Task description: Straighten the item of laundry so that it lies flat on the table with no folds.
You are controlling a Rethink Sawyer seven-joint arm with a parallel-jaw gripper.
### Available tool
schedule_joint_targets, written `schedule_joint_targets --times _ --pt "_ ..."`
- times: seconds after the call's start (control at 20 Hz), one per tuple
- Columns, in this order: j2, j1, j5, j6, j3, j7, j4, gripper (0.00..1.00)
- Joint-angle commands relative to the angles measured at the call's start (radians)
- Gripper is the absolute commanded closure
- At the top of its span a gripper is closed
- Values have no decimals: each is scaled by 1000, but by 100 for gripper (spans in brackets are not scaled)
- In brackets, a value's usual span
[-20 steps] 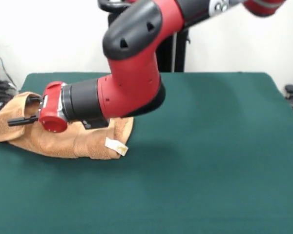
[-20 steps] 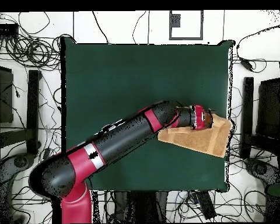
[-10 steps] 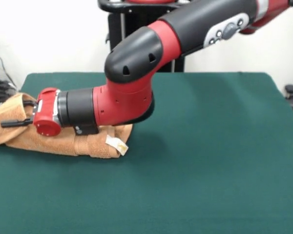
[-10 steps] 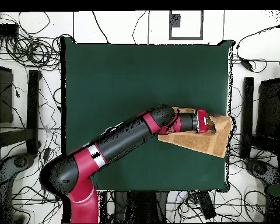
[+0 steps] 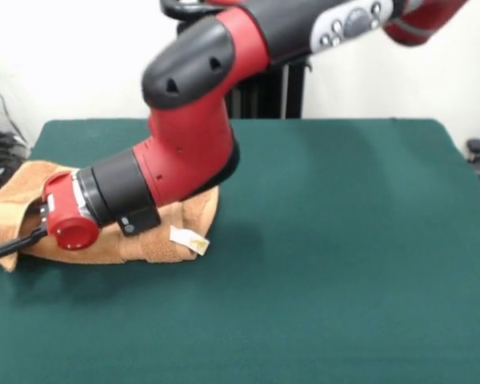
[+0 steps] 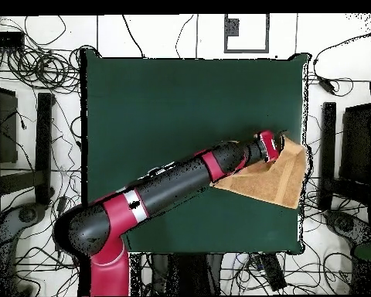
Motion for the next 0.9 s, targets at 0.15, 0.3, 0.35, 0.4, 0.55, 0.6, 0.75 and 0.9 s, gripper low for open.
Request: schedule_joint_targets --times 0.15,0.3,0.35,0.4,0.55,0.6,0.75,0.9 --pt "-330 -29 -136 -123 404 -74 -98 0" --pt "-350 -59 -149 -129 463 -64 -149 0" --pt "-342 -71 -143 -135 465 -58 -172 0" --pt "-332 -82 -137 -144 465 -51 -194 0" --pt "-317 -117 -131 -181 481 -50 -248 0" --pt "-314 -123 -131 -187 478 -54 -256 0" --pt "-333 -160 -185 -221 566 -71 -292 0" --pt "-225 -177 -29 -341 474 -25 -316 0"
